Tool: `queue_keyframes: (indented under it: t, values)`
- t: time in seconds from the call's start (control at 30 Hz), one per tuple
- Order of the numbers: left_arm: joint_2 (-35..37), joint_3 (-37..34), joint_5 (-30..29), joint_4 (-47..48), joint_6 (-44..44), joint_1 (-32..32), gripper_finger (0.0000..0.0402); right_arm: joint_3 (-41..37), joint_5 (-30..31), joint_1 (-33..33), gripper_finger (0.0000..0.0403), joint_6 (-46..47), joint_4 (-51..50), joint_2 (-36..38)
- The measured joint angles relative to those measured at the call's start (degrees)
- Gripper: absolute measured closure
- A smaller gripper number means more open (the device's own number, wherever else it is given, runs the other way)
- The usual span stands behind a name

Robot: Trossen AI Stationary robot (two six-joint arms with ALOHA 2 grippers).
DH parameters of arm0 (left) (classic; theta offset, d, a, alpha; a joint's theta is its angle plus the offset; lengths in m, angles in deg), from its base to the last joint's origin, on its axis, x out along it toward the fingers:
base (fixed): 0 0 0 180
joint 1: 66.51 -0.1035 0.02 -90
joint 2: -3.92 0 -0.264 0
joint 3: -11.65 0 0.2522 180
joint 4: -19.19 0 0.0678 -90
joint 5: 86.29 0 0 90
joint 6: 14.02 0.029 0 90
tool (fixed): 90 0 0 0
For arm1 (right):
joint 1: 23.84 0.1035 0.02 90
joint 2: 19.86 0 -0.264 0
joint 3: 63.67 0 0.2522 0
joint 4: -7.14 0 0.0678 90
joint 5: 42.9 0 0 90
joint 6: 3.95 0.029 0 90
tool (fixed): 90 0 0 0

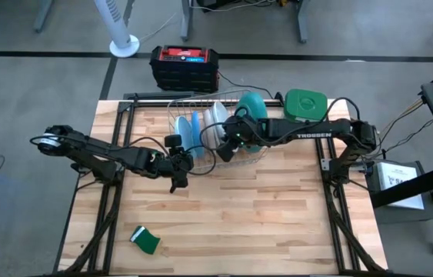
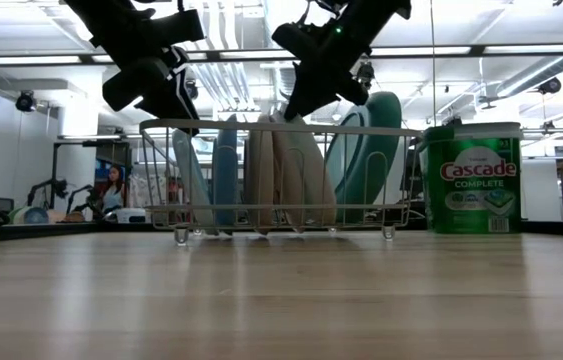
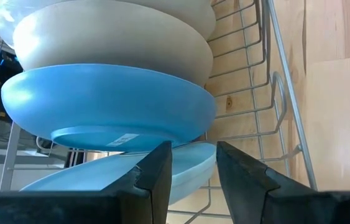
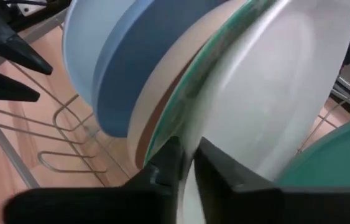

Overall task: Sort dishes
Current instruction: Adjust the plates on the dish rack

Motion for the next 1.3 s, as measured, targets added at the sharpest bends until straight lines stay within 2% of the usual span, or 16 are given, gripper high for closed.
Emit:
queue_keyframes:
  t: [0.23,0.7,1.0,1.13,1.3]
  values:
    - [0.02,0.00,0.00,0.00,0.00,0.00,0.0285,-0.07,0.34,-0.04,0.0398,0.64,-0.76,0.92]
    - [0.00,0.00,0.00,-0.05,0.00,-0.02,0.0285,-0.09,5.33,0.55,0.0402,5.22,0.26,3.93]
    - [0.00,0.00,0.00,-0.06,0.00,-0.02,0.0285,-0.48,10.58,2.19,0.0403,14.01,2.88,4.07]
    - [0.02,0.00,0.00,0.13,0.00,-0.01,0.0285,-1.28,13.91,3.18,0.0403,15.90,2.89,4.24]
    - [0.02,-0.45,0.02,0.39,-0.02,-0.02,0.0285,-4.13,14.93,3.40,0.0403,16.82,5.87,6.60]
